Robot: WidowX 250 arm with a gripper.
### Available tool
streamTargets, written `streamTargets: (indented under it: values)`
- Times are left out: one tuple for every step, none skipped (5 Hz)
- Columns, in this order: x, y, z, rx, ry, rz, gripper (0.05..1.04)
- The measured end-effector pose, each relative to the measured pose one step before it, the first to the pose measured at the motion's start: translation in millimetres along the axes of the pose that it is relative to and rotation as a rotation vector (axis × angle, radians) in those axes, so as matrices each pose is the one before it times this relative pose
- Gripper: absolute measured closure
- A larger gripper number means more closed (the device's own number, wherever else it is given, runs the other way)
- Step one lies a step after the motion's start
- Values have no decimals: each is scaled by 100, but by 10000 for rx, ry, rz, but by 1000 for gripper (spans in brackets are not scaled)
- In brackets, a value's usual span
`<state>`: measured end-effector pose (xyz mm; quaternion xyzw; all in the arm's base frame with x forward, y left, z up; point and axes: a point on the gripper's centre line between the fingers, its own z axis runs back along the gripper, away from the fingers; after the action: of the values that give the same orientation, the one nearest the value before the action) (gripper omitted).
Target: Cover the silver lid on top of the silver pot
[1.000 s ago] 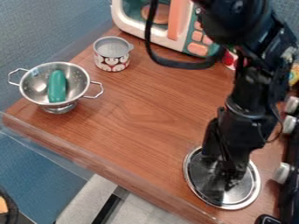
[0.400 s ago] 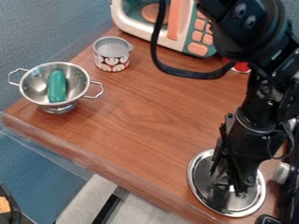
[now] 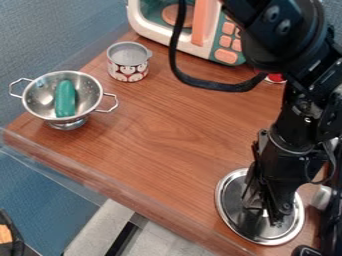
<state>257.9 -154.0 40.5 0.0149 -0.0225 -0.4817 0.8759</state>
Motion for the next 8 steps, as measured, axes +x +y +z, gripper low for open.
streamTargets:
  values:
    - [-575, -89, 1242, 12, -26, 68, 1032]
    - [-1156, 1345, 2810, 328, -486, 632, 1032]
    - [-1597, 1847, 2613, 296, -352, 718, 1032]
    - [-1950, 2134, 1973, 173, -199, 969, 1032]
    - [-2611, 2852, 942, 130, 155, 1194, 1032]
    - [-1728, 2487, 904, 147, -167, 923, 1032]
    - [-1276, 2001, 65, 8, -8, 880, 1032]
    - [-917, 1432, -470, -108, 140, 612, 1032]
